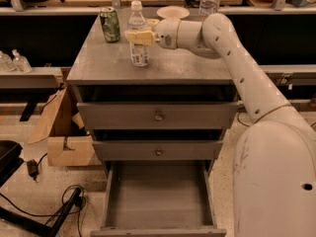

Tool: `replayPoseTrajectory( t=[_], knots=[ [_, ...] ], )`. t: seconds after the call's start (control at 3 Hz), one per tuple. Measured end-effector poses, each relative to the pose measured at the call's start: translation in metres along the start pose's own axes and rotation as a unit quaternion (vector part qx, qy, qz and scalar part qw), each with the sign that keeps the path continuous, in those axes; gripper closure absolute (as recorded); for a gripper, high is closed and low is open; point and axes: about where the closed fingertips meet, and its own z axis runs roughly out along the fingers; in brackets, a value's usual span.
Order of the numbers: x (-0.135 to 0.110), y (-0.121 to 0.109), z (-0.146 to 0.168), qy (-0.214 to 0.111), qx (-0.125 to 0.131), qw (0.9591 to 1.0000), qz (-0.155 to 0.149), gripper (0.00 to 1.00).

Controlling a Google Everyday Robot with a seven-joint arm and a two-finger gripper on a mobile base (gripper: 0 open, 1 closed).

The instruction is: Place blue plastic bottle into bottom drawer

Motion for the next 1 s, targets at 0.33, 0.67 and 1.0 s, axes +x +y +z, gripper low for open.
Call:
replayPoseTrajectory(
  t=[0.33,0.67,1.0],
  knots=[
    [0.0000,0.0000,0.0000,0.000,0.000,1.0000,0.000,1.00],
    [-0.0001,0.0000,0.0000,0.000,0.000,1.0000,0.000,1.00],
    [-0.0001,0.0000,0.0000,0.000,0.000,1.0000,0.000,1.00]
  ],
)
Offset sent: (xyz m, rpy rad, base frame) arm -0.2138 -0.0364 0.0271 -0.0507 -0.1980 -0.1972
